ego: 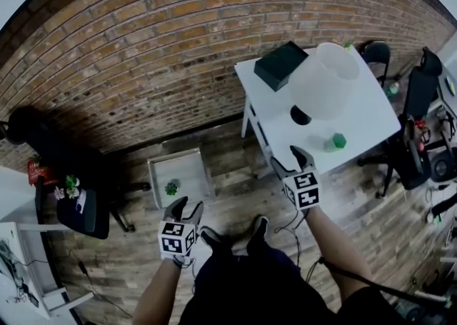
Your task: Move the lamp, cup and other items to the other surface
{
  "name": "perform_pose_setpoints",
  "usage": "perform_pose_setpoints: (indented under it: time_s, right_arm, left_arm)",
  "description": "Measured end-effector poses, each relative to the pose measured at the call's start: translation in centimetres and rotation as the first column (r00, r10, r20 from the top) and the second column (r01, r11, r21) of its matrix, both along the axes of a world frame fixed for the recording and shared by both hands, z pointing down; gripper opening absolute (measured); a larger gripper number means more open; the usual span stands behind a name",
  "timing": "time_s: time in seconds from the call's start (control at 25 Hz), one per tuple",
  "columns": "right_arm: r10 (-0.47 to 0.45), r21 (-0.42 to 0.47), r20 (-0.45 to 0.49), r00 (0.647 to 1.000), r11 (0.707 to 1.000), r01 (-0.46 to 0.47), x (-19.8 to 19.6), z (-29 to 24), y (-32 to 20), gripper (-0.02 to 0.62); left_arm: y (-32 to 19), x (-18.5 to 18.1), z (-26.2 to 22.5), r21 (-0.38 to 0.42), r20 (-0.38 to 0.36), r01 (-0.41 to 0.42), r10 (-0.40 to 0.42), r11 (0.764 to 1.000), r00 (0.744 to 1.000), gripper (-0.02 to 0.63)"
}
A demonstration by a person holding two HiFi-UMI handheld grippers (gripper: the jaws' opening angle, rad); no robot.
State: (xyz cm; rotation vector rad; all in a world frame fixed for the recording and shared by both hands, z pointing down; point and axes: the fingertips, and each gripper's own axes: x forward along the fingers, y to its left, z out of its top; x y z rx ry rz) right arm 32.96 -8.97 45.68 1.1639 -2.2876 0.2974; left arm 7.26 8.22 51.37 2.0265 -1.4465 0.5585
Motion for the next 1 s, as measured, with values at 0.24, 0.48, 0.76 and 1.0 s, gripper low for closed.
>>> perform_pose_setpoints:
  time_s: [0.24, 0.48, 0.76, 1.0]
  right_arm:
    - [-0.125, -0.028, -0.041, 0.991, 0.992, 0.123, -9.9, 1.8, 3.7, 0.282]
    - [-0.236, -0.064, -0.053, 0.970, 0.970, 0.233, -18.6, 3.0, 6.4, 0.278]
    - [-0.303, -0.086, -0.071, 0.950, 0.951, 0.297, -26.5, 4.0, 10.0, 0.273]
    - [-0.393, -0.152, -0.069, 0.917, 0.912, 0.380, -30.5, 7.7, 11.7, 0.273]
  left_arm:
    - [3.8, -7.6, 0.8, -0.007, -0.008, 0.066, -0.066, 0.998, 0.998, 0.206]
    - [6.9, -14.9, 1.7, 0.008, -0.012, 0.151, -0.151, 0.988, 0.988, 0.205]
    - [9.9, -21.6, 2.8, 0.036, -0.016, 0.187, -0.187, 0.982, 0.982, 0.206]
    - [9.8, -22.7, 6.1, -0.002, -0.005, 0.190, -0.190, 0.982, 0.982, 0.219]
